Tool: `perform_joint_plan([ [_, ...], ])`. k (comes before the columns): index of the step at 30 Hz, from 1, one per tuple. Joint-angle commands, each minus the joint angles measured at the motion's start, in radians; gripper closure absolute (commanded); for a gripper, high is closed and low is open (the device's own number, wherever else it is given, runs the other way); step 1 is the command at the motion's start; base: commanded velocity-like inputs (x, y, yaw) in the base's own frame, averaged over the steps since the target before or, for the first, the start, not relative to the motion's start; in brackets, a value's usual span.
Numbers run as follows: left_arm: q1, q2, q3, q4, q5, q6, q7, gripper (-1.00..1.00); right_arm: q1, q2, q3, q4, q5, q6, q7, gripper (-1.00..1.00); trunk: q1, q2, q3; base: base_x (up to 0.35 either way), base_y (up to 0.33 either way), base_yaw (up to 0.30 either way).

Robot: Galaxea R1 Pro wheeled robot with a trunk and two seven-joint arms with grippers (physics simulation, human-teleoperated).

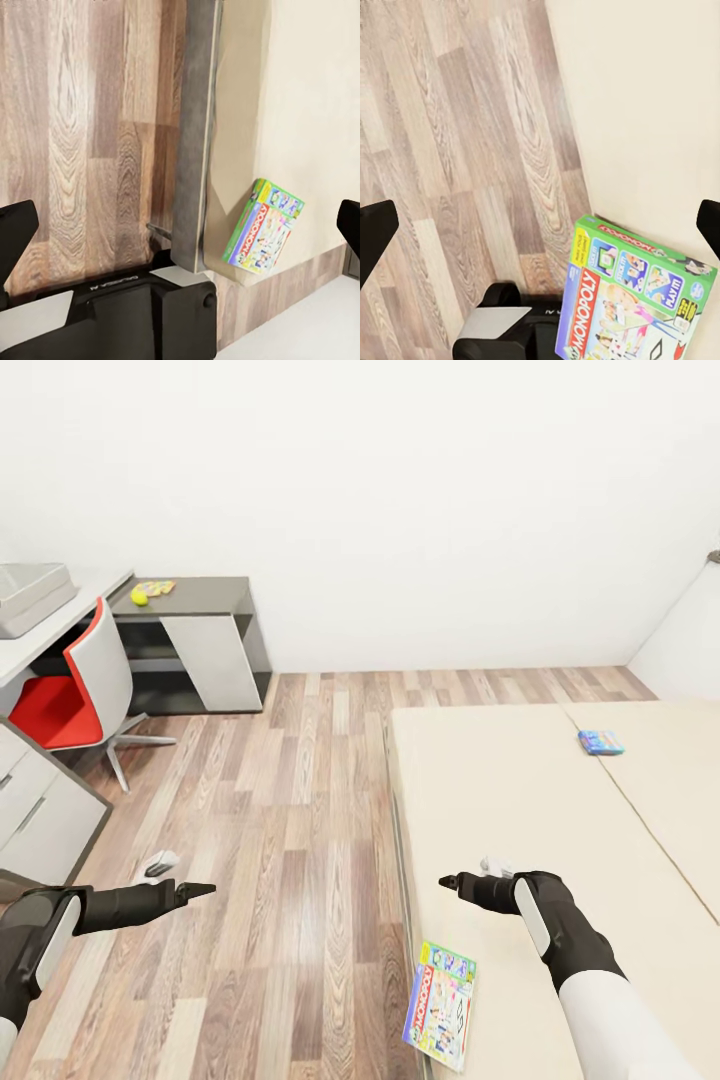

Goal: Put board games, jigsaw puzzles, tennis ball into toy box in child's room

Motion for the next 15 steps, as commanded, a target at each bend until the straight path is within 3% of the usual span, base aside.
perform_joint_plan([
  [1, -0.001, 0.0, 0.0, 0.0, 0.005, 0.007, 0.001, -1.0, -0.001, 0.0, -0.002, -0.001, -0.006, 0.006, 0.0, -1.0, 0.001, -0.001, 0.0, 0.0, 0.0, 0.0],
  [15, -0.001, 0.0, 0.0, 0.0, 0.004, 0.007, 0.001, -1.0, 0.0, 0.0, -0.002, -0.001, -0.005, 0.005, 0.0, -1.0, 0.001, -0.001, 0.023, 0.0, 0.0, 0.0],
])
